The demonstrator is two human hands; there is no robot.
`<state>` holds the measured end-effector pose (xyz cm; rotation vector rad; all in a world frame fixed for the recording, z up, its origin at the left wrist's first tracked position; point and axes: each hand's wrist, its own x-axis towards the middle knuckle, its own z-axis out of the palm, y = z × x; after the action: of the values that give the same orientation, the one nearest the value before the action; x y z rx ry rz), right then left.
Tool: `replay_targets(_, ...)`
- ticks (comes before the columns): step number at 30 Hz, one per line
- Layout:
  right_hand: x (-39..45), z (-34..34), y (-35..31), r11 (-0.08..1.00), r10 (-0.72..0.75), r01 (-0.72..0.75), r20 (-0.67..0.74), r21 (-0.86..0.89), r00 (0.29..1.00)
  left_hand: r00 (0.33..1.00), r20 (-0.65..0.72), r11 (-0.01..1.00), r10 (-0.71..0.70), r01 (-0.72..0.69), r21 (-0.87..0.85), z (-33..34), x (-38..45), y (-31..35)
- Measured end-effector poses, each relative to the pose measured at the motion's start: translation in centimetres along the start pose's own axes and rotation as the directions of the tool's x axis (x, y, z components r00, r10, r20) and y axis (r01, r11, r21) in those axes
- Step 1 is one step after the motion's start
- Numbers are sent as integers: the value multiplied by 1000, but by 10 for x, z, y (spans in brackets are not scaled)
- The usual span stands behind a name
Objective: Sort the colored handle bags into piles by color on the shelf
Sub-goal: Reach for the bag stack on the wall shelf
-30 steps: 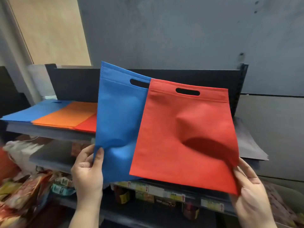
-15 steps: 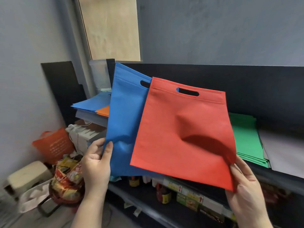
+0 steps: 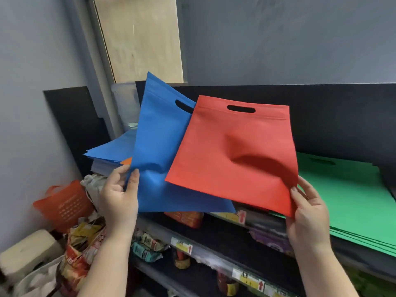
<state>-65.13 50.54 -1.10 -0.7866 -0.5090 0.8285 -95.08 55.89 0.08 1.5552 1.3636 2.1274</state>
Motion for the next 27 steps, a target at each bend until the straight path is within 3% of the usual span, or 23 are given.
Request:
replay_targets(7,54,18,21,996,-53,49,-52,-80,997,1000,-18,999,-21,20,-42,23,53,-34)
replay_targets(12,67,12,30,892,-92,28,-120,-450,989,1000,1,996,0,0,-88,35,78,-58)
replay_targets(15,68,12,35,662,-170,31,-110,-749,979,998,31,993,47,-44,-105,43,86,-75)
replay_targets(18,66,22,40,256,-245,52,-13,-965,970,996,75,988,47,-35,-149,48,101,-93)
replay_targets(21,62,36,47,-124,-193,-15,10,-992,981,994,106,984,20,-1,-178,45,125,-112)
replay_targets(23,59,49,53,-418,-181,-50,29,-907,983,995,99,977,-2,23,-211,39,144,-124)
replay_targets(24,59,58,57,-470,-184,-27,67,-882,981,996,92,972,-14,36,-233,36,154,-131)
replay_targets(25,60,70,63,-445,-183,29,122,-895,976,996,83,967,-23,43,-250,33,164,-139)
replay_targets(27,61,102,78,-246,-169,203,248,-948,954,997,68,958,-29,47,-284,28,183,-152)
